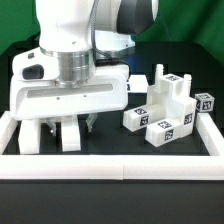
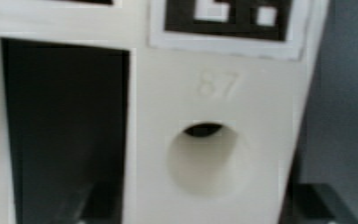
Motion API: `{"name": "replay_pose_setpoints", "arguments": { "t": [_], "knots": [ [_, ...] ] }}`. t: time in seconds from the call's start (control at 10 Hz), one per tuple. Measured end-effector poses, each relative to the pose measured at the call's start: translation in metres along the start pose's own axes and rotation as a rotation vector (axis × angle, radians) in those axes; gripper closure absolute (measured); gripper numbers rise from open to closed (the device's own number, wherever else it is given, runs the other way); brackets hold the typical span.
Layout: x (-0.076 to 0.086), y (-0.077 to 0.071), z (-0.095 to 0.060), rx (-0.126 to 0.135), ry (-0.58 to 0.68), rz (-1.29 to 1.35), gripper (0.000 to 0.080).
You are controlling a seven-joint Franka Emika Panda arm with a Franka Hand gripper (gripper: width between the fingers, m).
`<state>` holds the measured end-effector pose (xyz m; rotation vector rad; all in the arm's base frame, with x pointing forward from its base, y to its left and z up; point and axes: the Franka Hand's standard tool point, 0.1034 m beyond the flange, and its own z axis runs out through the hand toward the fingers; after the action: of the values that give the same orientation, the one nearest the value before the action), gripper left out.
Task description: Assemble chair
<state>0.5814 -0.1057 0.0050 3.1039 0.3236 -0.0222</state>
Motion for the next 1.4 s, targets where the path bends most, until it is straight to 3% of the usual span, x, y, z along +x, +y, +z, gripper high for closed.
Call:
{"name": "replay_pose_setpoints", "arguments": {
  "t": [0.6, 1.2, 1.4],
  "knots": [
    [0.003, -0.006, -0.002, 0.000, 0.003, -0.006, 0.0513],
    [0.007, -0.013, -0.076, 0.047, 0.002, -0.002, 0.0511],
    [0.005, -0.013, -0.068, 0.044, -0.002, 0.014, 0.0511]
  ]
}}
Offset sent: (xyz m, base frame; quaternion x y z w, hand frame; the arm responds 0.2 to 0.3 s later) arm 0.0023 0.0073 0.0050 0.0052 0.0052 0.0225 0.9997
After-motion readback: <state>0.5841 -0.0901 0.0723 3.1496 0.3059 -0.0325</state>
